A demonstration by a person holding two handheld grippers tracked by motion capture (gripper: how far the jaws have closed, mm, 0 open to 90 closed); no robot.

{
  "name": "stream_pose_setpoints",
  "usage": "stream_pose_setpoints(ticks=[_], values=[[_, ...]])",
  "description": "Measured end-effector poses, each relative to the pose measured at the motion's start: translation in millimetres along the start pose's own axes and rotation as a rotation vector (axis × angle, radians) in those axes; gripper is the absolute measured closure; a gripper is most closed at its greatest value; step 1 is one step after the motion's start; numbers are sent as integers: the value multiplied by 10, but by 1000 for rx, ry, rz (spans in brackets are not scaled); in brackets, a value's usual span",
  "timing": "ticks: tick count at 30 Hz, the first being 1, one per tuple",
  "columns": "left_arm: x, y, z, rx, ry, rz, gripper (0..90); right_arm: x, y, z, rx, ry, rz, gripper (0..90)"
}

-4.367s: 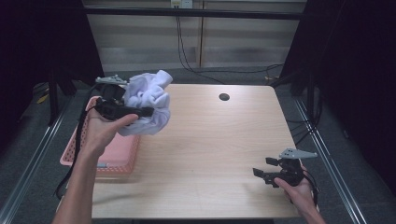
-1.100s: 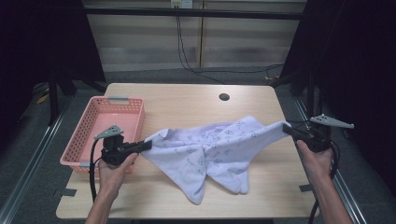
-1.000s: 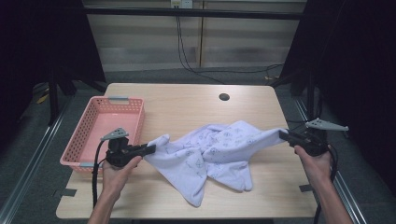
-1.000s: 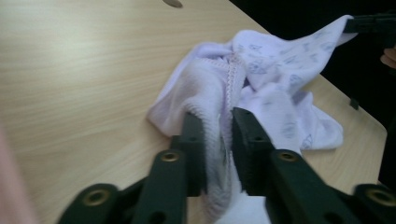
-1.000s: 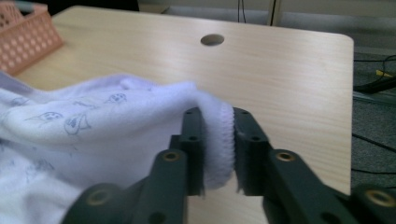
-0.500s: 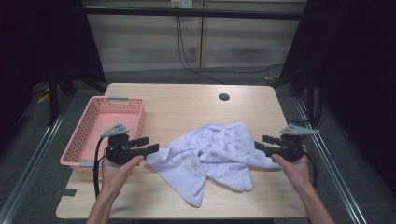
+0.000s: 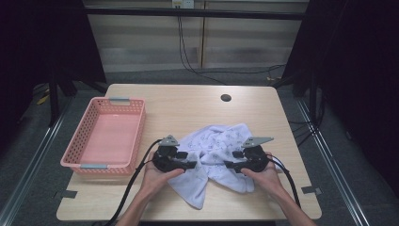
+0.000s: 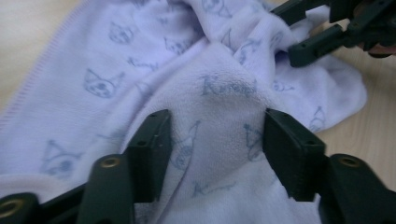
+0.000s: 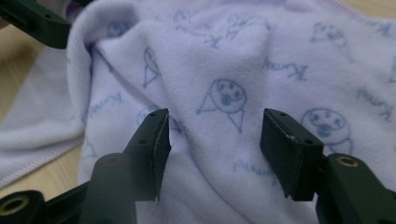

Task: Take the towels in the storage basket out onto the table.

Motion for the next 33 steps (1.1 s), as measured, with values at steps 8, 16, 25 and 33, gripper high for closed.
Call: stream_pose_setpoints(ticks=[8, 16, 25, 33], values=[[-54, -14, 441, 99, -13, 29, 883, 228, 60, 374, 95, -89, -85, 869], [8, -150, 916, 187, -44, 55, 891, 641, 410, 895, 243, -211, -152, 874], [290, 27, 1174, 266, -148, 11, 890, 916, 1219, 1131, 338, -299, -109, 874], [135, -82, 834, 149, -85, 56, 647, 987, 1136, 761, 244, -322, -111, 517]])
Point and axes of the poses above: each handheld gripper's, and its own axes: z roughly backward along the jaws, y roughly out of its top, x roughly to its right, the point moved 1 cm from there along -z, roughly forward along the jaws, and after that the axes turned 2 degrees about y, right-handed, at the moved point
